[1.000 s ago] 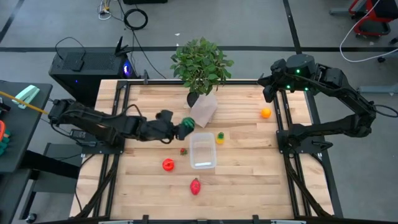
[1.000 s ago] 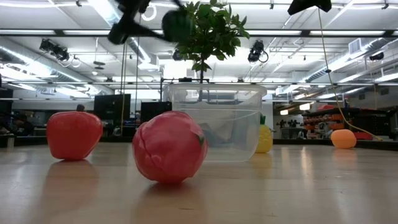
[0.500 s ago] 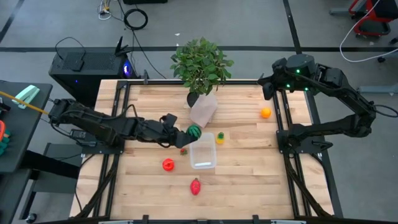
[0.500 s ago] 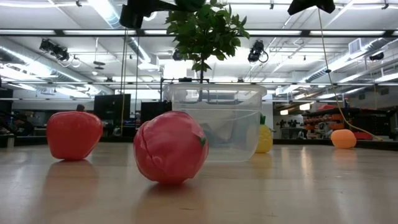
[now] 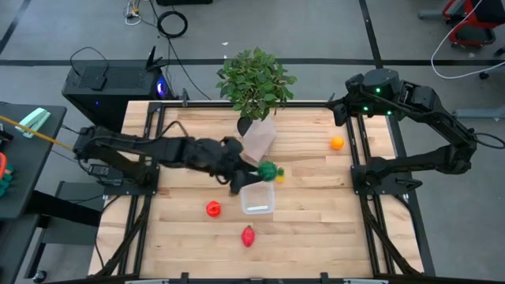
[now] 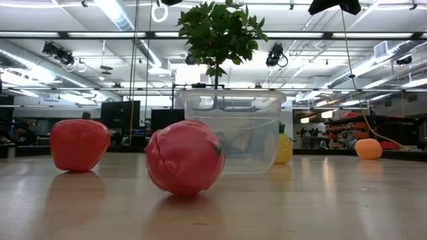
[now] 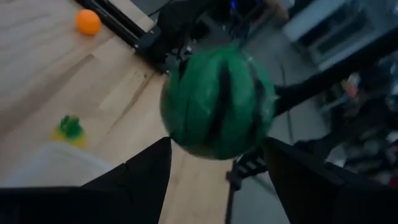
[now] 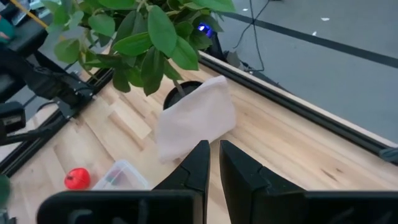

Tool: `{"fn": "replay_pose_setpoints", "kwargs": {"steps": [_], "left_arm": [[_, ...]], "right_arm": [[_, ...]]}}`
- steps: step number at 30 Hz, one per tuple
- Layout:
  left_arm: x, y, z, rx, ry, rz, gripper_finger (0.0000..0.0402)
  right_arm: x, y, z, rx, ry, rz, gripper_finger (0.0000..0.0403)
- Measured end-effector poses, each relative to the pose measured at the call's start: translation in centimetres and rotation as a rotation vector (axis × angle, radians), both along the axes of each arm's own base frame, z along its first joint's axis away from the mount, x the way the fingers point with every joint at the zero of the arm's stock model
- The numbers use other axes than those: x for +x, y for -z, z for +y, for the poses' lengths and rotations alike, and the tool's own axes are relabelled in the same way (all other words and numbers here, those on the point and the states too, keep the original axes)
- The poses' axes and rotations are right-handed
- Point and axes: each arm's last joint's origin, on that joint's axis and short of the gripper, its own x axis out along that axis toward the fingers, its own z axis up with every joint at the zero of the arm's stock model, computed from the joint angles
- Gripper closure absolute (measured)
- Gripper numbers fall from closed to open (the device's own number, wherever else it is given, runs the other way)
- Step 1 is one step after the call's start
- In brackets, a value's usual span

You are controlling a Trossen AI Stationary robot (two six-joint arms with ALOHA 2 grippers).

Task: Pick and placing Produce into tupperware
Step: Put the green watermelon into the transparent bin, then put the red apple into the transparent bin

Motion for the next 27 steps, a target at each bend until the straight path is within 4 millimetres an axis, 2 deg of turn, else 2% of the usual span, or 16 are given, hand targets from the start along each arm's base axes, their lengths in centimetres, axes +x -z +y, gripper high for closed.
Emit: {"fn": "replay_pose_setpoints", "kwargs": {"steps": [3,6,11,13,17,20,27], "left_arm": [[1.3,-1.0,0.8,0.07,0.049,0.086,0.0149],[2.2,-0.7,1.1,0.131,0.108,0.251,0.0155],[3.3,1.6,1.0,0.212,0.171,0.515,0.0159],[4.1,2.7,0.9,0.195,0.162,0.546,0.0158],[5.8,3.6,0.5,0.161,0.136,0.498,0.0154],[6.8,4.4,0.2,0.164,0.141,0.482,0.0156],[6.4,5.3,0.2,0.219,0.186,0.568,0.0156]], "right_arm": [[-0.1,0.1,0.0,0.006,-0.005,0.01,0.036],[-0.2,0.2,0.1,0.0,-0.02,0.038,0.036],[-0.8,1.1,0.4,0.007,-0.063,0.168,0.036],[-1.6,1.9,0.7,0.04,-0.078,0.286,0.036],[-3.1,3.8,1.4,0.118,-0.08,0.467,0.036],[-4.0,5.3,2.0,0.149,-0.112,0.494,0.036],[-5.4,9.3,3.2,0.206,-0.113,0.506,0.036]]}}
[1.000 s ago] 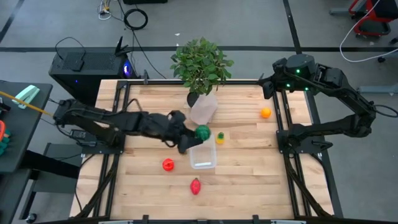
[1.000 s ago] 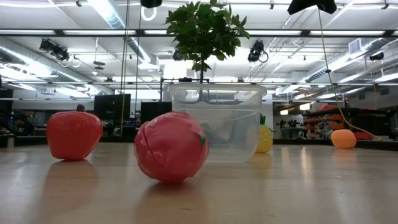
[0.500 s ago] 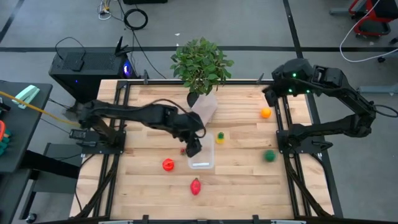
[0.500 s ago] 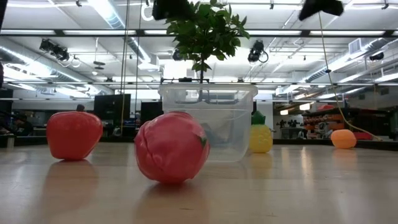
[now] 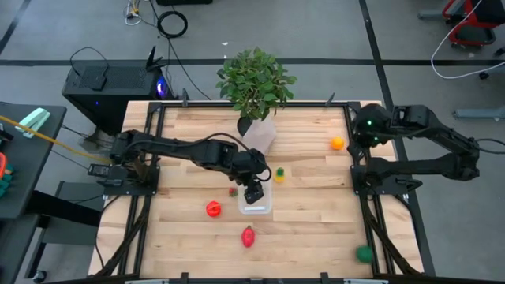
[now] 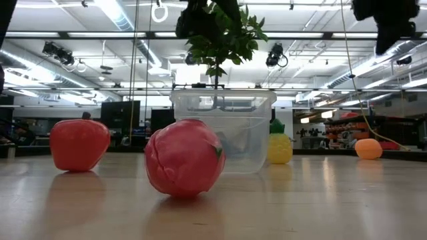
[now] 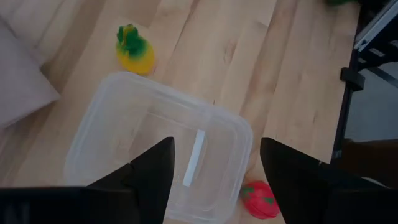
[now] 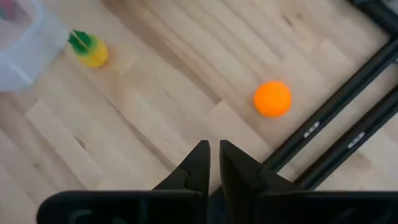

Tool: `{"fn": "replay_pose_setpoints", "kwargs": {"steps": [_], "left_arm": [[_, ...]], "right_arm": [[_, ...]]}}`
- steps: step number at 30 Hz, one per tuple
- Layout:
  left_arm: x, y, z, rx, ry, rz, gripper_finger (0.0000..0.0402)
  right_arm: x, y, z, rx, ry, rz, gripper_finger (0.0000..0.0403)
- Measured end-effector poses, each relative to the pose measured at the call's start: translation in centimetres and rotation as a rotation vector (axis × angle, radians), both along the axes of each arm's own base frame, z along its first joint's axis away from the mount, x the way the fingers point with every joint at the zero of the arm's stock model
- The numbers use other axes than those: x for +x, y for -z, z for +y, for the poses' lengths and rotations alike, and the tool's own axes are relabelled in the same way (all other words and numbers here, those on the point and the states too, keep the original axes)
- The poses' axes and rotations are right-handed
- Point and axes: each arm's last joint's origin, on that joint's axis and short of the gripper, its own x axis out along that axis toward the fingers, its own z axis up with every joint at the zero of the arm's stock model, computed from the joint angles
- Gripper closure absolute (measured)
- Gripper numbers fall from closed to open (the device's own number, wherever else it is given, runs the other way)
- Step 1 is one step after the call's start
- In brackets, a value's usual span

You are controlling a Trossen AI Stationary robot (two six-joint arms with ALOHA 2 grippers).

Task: Pick and placing Produce into tupperware
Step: Put the red apple into the transparent bin

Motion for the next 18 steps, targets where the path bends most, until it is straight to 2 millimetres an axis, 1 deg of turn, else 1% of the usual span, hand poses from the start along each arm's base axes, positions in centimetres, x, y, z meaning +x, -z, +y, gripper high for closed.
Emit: {"fn": "replay_pose_setpoints", "kwargs": {"steps": [4,7,18], "left_arm": [[-0.1,0.0,0.0,0.002,0.0,0.008,0.0152],[-0.1,-0.1,0.1,0.004,-0.001,0.004,0.0154],[-0.1,-0.1,0.1,0.006,-0.001,0.004,0.0154]], "right_arm": [[-0.4,1.9,0.4,0.047,0.014,-0.008,0.036],[-0.5,2.6,0.6,0.069,0.021,-0.016,0.036],[0.2,2.5,0.6,0.066,0.034,-0.081,0.036]]}}
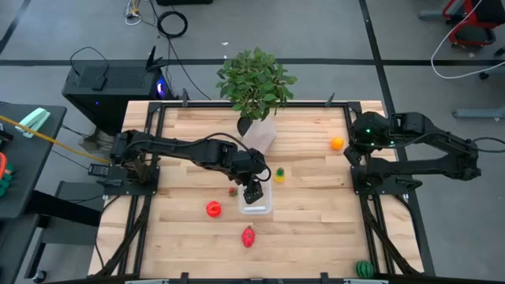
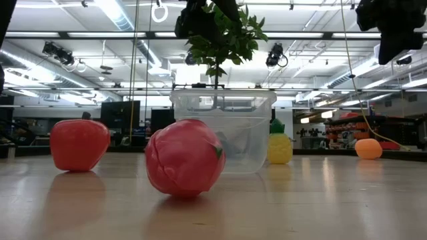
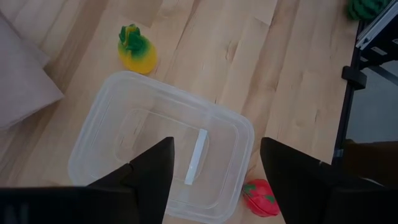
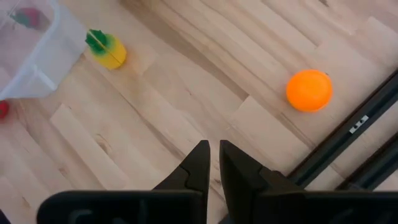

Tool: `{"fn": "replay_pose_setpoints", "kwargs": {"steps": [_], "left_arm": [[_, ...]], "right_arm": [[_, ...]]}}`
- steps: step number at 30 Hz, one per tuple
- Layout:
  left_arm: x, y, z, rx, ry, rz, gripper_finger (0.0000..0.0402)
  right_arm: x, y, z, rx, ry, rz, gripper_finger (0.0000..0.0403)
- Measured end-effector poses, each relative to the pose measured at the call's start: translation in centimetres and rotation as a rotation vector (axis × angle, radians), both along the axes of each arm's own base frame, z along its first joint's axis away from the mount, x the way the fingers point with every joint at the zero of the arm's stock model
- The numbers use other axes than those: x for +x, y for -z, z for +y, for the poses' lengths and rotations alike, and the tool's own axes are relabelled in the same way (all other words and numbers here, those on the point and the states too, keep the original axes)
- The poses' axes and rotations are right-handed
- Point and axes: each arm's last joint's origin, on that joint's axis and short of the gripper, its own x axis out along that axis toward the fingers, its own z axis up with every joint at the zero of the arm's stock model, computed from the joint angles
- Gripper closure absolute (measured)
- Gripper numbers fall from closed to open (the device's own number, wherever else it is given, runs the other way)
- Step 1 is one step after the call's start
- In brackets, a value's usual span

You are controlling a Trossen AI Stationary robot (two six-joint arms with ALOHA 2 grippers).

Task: Pick and placing Produce into tupperware
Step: Put the red apple into the transparent bin

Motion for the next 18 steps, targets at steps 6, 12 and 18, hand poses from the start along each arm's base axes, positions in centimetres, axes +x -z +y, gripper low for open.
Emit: {"fn": "replay_pose_setpoints", "kwargs": {"steps": [6,12,18], "left_arm": [[0.0,0.0,-0.02,0.0,0.0,0.0,0.0158],[-0.01,0.0,-0.04,0.0,0.001,0.0,0.0155],[-0.01,-0.01,-0.04,0.0,0.001,0.0,0.0155]], "right_arm": [[0.0,0.0,0.0,0.003,0.006,-0.001,0.036],[0.0,0.0,0.0,0.007,0.015,-0.002,0.036],[0.0,0.0,0.0,0.007,0.015,-0.002,0.036]]}}
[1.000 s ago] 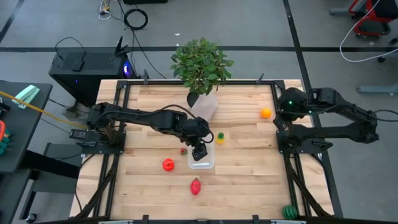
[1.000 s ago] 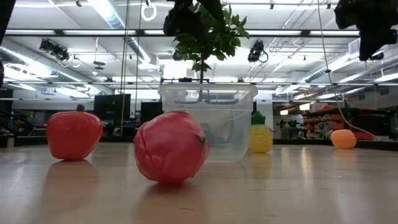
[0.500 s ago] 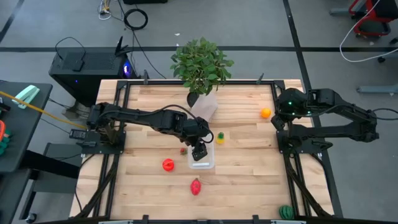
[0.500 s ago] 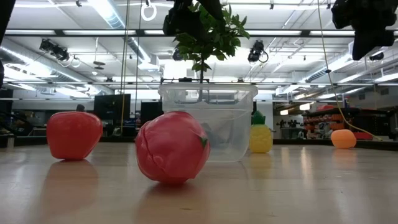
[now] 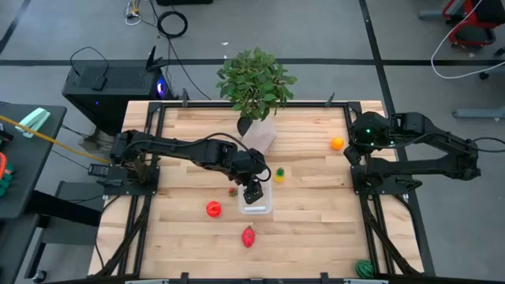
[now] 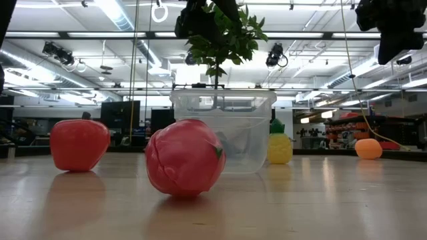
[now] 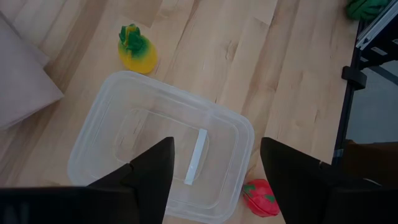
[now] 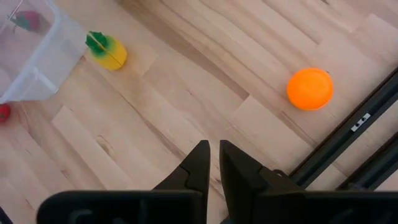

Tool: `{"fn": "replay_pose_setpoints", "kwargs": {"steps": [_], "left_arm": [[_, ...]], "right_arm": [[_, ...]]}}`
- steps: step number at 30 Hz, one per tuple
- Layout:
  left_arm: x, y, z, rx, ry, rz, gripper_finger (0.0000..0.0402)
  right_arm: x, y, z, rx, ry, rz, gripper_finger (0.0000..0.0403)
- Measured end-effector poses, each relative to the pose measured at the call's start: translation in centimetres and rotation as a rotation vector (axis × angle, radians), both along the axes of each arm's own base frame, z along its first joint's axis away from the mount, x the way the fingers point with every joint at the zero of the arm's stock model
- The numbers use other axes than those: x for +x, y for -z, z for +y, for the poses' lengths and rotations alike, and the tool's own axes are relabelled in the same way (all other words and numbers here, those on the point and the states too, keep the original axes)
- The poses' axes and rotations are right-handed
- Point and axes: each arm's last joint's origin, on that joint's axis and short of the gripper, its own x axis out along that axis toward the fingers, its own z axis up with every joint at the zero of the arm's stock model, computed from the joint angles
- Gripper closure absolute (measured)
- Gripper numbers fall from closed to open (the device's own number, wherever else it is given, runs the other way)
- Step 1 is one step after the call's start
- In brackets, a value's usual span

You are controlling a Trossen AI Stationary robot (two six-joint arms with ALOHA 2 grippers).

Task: Pick and placing Produce into tupperware
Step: Put the red apple into the transparent bin

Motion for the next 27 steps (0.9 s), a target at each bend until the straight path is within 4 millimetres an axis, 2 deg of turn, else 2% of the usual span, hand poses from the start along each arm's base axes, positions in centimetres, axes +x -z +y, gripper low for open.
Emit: {"fn": "replay_pose_setpoints", "kwargs": {"steps": [7,9,13,16,21,27], "left_arm": [[0.0,0.0,0.0,-0.001,-0.001,0.001,0.0157],[-0.1,0.0,0.0,0.0,-0.001,0.008,0.0156],[-0.4,0.2,-0.3,0.005,0.009,0.043,0.0155],[-0.7,-0.3,-0.9,0.038,0.027,0.016,0.0155],[-1.0,-4.0,-2.6,0.217,-0.031,-0.281,0.0178],[-0.4,-8.4,-4.4,0.334,-0.144,-0.699,0.0237]], "right_arm": [[0.3,-0.1,0.0,0.019,0.013,-0.038,0.036],[1.4,-0.6,-0.1,0.073,0.006,-0.161,0.036],[4.9,-2.2,-0.2,0.104,-0.122,-0.441,0.036],[6.9,-2.3,-0.2,0.047,-0.18,-0.473,0.036],[8.7,-0.5,-0.7,0.006,-0.175,-0.302,0.036],[9.6,0.6,-1.1,-0.015,-0.168,-0.195,0.036]]}}
